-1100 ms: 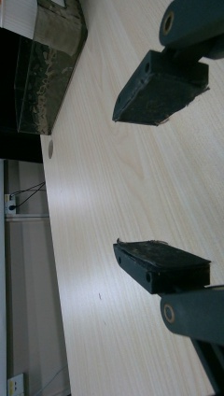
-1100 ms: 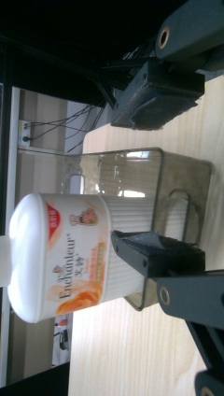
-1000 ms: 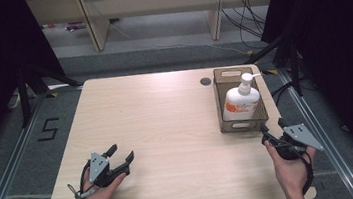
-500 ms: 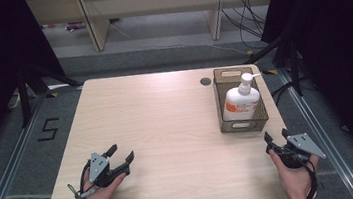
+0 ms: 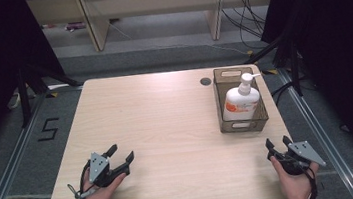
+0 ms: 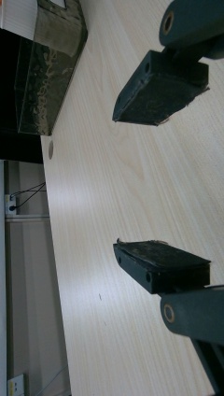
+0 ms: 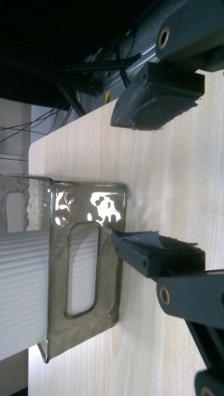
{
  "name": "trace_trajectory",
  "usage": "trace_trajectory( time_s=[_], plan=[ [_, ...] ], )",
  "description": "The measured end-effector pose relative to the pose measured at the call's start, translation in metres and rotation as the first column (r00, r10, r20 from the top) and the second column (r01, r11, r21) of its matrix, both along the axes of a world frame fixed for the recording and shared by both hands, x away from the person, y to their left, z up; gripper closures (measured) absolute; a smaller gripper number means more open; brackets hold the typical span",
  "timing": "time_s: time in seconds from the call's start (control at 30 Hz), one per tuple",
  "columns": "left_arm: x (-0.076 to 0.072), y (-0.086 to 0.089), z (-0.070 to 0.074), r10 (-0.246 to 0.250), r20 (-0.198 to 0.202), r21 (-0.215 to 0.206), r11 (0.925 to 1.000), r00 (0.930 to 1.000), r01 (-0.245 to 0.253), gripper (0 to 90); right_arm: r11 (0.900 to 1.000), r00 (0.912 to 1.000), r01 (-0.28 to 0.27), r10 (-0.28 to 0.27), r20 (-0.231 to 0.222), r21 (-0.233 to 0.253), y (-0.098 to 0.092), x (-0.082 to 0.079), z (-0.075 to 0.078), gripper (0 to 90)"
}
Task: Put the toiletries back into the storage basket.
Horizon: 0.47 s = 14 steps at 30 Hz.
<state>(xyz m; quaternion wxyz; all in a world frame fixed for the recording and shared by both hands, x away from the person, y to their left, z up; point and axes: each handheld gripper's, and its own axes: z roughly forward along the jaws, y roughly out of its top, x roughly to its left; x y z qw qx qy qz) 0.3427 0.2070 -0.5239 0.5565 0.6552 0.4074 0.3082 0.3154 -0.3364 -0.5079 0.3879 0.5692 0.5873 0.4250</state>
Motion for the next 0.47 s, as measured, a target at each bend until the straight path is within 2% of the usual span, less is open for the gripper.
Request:
trace_trajectory(
  time_s=[0.03, 0.07, 0.1, 0.27, 0.3, 0.37, 0.4, 0.47],
  plan=[
    [0.0001, 0.0001, 0.0000, 0.000, -0.001, -0.001, 1.0000, 1.0000, 0.000, 30.1, 1.000, 0.9997, -0.025, 0.025, 0.006, 0.012, -0.0006, 0.0005, -0.0012, 38.3],
    [0.0002, 0.0000, -0.0001, 0.000, -0.001, -0.003, 1.0000, 1.0000, 0.000, 30.1, 1.000, 0.9997, -0.025, 0.025, 0.006, 0.012, -0.0006, 0.0005, -0.0012, 38.3],
    [0.0003, 0.0000, 0.0000, 0.001, -0.002, -0.004, 1.0000, 1.0000, -0.001, 30.1, 1.000, 0.9999, 0.007, -0.007, -0.013, -0.004, 0.0003, -0.0005, -0.0012, 38.2],
    [0.0001, -0.0001, -0.0001, 0.001, -0.002, -0.004, 1.0000, 1.0000, -0.001, 30.1, 1.000, 0.9997, -0.001, 0.001, -0.026, 0.011, 0.0003, -0.0022, -0.0019, 37.6],
    [0.0001, 0.0000, -0.0001, 0.001, -0.002, -0.004, 1.0000, 1.0000, -0.001, 30.2, 1.000, 0.9997, -0.008, 0.008, -0.021, 0.001, -0.0005, -0.0015, -0.0024, 37.5],
    [0.0001, -0.0001, 0.0000, 0.001, -0.002, -0.004, 1.0000, 1.0000, -0.001, 30.1, 1.000, 0.9998, -0.019, 0.019, 0.005, 0.019, -0.0010, -0.0007, -0.0038, 37.4],
    [0.0001, -0.0003, 0.0000, 0.000, -0.003, -0.001, 1.0000, 1.0000, 0.000, 30.1, 1.000, 0.9998, 0.010, -0.010, -0.018, 0.008, -0.0003, -0.0019, -0.0028, 37.4],
    [-0.0006, -0.0001, 0.0005, 0.004, -0.010, 0.005, 1.0000, 0.9999, -0.004, 30.1, 1.000, 0.9998, 0.005, -0.005, -0.017, 0.007, -0.0006, -0.0016, -0.0029, 37.4]
  ],
)
